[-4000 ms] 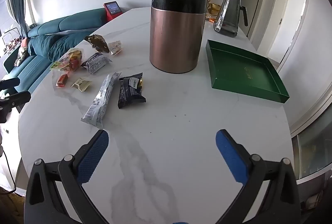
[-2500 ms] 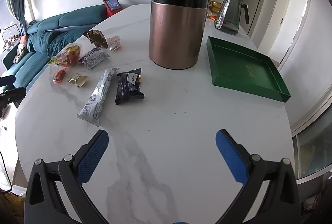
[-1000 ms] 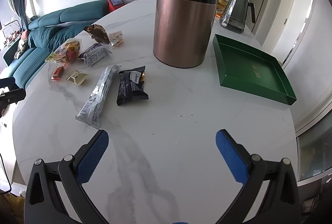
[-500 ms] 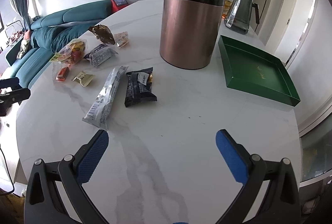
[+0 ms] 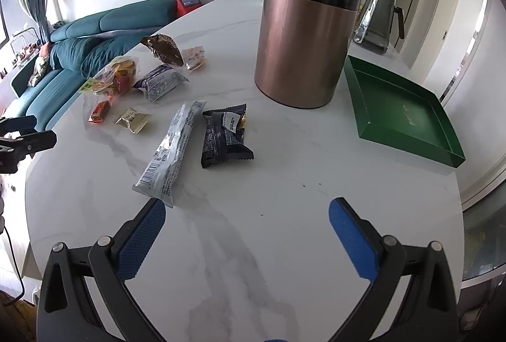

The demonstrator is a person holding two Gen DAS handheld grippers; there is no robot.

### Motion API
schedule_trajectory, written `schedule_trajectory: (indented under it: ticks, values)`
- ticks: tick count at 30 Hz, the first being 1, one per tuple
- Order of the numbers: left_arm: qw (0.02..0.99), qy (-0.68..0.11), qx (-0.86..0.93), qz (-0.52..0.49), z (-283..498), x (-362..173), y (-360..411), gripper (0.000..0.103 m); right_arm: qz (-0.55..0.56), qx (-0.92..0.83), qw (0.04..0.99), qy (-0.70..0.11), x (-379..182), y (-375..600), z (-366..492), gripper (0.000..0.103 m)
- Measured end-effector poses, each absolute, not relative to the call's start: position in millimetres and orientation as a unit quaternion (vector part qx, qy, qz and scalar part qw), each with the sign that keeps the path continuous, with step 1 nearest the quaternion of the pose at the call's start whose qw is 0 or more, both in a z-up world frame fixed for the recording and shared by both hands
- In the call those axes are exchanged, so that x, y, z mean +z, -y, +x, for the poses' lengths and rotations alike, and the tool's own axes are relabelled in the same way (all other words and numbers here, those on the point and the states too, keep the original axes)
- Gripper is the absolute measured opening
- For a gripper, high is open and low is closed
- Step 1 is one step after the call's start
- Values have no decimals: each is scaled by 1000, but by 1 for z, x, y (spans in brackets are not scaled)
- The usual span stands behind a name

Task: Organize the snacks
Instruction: 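Grasp the white-blue bar with the left tool while the right tool grasps the black packet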

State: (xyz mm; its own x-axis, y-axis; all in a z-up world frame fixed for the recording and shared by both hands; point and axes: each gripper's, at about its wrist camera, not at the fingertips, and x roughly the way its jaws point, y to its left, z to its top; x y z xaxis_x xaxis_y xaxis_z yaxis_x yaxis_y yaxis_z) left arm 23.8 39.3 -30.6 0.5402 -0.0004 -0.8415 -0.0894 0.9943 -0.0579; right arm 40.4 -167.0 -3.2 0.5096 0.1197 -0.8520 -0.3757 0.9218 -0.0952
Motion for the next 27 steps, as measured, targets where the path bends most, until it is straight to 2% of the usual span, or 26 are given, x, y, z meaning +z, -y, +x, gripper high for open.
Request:
schedule_trajectory:
  ticks: [12, 27]
  values:
    - [868, -494, -10, -50, 53, -38, 19, 102, -144, 172, 856, -467, -12, 169, 68, 103]
    - [829, -550, 36, -98, 107, -83, 57, 102, -152, 214, 840, -475, -43, 182, 101, 103]
